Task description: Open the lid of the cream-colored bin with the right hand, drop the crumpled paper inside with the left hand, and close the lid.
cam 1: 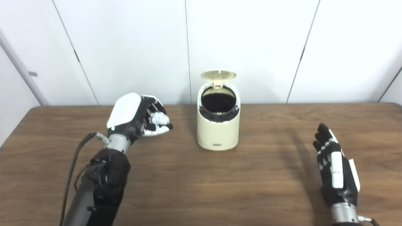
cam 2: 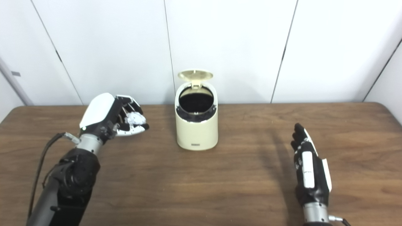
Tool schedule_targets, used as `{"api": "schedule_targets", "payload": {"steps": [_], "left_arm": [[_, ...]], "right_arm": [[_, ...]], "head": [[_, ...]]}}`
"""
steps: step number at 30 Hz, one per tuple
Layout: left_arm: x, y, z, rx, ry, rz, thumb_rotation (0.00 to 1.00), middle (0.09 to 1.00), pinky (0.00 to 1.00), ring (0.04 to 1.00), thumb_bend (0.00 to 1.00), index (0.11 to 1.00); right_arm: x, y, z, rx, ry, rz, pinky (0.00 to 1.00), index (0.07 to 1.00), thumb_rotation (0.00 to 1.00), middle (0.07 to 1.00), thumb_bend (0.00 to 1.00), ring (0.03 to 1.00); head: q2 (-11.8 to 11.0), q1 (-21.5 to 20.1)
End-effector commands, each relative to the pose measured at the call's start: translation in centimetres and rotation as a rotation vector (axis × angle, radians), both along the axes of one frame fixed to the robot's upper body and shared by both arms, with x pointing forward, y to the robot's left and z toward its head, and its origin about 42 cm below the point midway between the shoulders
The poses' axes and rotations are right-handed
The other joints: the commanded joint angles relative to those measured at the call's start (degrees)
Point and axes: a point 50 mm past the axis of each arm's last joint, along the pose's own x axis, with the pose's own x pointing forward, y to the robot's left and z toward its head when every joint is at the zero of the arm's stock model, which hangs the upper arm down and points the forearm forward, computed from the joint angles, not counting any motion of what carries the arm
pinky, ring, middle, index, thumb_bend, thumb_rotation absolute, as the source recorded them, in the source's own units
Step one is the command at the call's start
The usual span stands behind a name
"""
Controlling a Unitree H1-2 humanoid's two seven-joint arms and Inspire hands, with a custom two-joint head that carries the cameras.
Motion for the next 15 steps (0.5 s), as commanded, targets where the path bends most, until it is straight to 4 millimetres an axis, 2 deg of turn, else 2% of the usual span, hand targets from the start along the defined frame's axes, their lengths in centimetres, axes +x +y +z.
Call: {"api": "schedule_targets", "payload": {"steps": [1, 6, 11, 15], "left_arm": [[0.7, -0.7, 2.5, 0.004, -0.103, -0.014, 0.0, 0.511, 0.3, 0.393, 0.47, 0.494], [1.0, -1.5, 2.6, -0.003, -0.119, -0.028, 0.0, 0.514, 0.27, 0.389, 0.47, 0.501], [1.3, -2.2, 3.1, 0.005, -0.136, -0.039, 0.0, 0.506, 0.31, 0.394, 0.47, 0.475], [1.4, -2.9, 3.5, -0.002, -0.145, -0.047, 0.0, 0.498, 0.3, 0.385, 0.47, 0.481]], "right_arm": [[-2.0, 1.4, -4.2, 0.052, 0.127, 0.0, 0.98, 0.892, 0.9, 0.952, 0.53, 0.967], [-1.9, 1.3, -4.5, 0.055, 0.133, 0.006, 0.99, 0.902, 0.9, 0.958, 0.53, 0.974], [-1.9, 1.2, -4.7, 0.053, 0.137, 0.01, 0.99, 0.905, 0.9, 0.958, 0.53, 0.974], [-1.8, 1.1, -4.8, 0.046, 0.139, 0.006, 0.98, 0.901, 0.89, 0.954, 0.53, 0.968]], "head": [[0.0, -0.1], [-0.5, 0.3], [-0.7, 0.4], [-0.9, 0.6]]}}
